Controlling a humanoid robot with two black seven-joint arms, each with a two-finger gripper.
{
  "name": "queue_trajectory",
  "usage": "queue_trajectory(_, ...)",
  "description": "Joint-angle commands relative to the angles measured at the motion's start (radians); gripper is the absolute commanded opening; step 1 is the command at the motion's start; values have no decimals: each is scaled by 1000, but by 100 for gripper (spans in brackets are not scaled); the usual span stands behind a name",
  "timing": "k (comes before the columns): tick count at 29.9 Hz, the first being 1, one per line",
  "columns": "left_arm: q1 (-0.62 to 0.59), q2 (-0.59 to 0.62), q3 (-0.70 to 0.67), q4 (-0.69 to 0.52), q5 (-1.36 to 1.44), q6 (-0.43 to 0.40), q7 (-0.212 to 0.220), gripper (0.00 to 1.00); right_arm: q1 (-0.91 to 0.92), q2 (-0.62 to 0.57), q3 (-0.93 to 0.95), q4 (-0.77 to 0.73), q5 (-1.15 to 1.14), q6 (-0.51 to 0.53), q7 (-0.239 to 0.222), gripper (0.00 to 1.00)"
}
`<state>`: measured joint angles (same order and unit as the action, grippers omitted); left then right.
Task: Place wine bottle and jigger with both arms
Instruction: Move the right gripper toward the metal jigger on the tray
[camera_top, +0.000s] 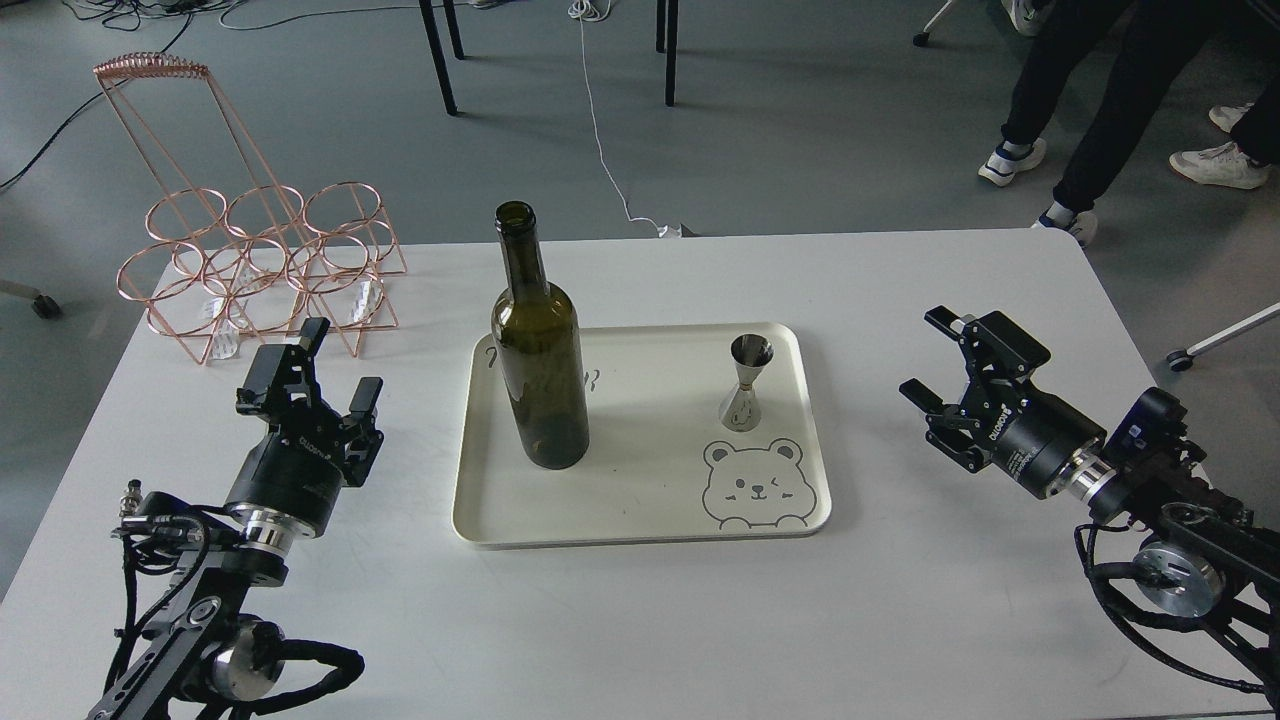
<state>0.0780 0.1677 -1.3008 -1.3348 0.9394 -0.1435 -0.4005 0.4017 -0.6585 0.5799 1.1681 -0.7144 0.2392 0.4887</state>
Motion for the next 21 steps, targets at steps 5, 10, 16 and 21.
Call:
queue_trajectory(5, 3, 3, 3, -1, -2, -1, -88, 98, 2, -39, -2, 97, -676, -222, 0, 99)
queue_trajectory(10, 3, 3, 24, -3, -1, 5, -88, 98, 23, -27, -41, 88, -1017, -431, 0, 99)
queue_trajectory(16, 5, 1, 26, -15, -1, 7, -88, 98, 65, 71, -98, -7, -1279, -590, 0, 99)
queue_trajectory(21, 6, 1, 26, -20, -1, 7, -88, 98, 95, 181, -98, -134, -1389, -673, 0, 99)
